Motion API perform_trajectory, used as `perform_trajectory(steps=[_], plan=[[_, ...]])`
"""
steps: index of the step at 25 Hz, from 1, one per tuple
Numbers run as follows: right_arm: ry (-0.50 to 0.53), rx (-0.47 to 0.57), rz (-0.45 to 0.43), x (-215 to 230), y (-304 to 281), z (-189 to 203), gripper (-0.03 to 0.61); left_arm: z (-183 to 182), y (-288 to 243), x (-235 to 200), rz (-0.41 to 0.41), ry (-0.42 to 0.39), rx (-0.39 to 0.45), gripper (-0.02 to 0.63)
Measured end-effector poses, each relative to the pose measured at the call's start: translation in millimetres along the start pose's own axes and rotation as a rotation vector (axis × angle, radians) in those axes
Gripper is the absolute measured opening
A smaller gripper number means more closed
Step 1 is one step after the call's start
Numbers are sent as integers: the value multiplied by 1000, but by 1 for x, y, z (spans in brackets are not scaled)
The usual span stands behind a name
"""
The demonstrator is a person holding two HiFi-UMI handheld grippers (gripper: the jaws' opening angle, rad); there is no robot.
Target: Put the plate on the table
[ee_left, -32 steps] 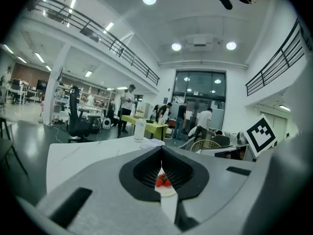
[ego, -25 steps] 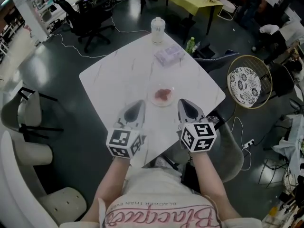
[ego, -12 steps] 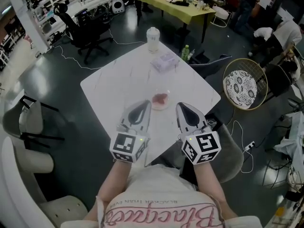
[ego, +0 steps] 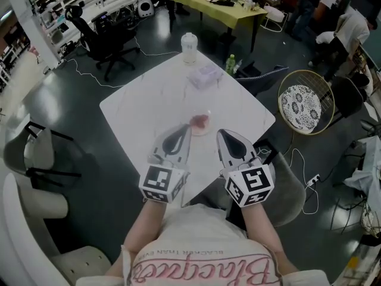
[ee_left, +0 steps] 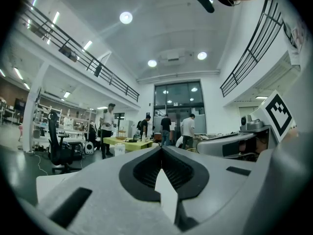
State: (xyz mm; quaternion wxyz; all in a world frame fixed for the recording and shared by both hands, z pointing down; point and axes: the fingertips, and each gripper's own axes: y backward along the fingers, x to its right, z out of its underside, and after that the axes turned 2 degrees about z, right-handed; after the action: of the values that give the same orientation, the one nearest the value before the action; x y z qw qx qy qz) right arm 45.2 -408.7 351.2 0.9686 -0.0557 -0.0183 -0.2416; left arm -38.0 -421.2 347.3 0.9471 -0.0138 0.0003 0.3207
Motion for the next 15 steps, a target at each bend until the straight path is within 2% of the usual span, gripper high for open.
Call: perform_trajectory(steps=[15], plan=[[34,18,-16,-9,1,-2,3,-1,3,3,22,-11,6,5]])
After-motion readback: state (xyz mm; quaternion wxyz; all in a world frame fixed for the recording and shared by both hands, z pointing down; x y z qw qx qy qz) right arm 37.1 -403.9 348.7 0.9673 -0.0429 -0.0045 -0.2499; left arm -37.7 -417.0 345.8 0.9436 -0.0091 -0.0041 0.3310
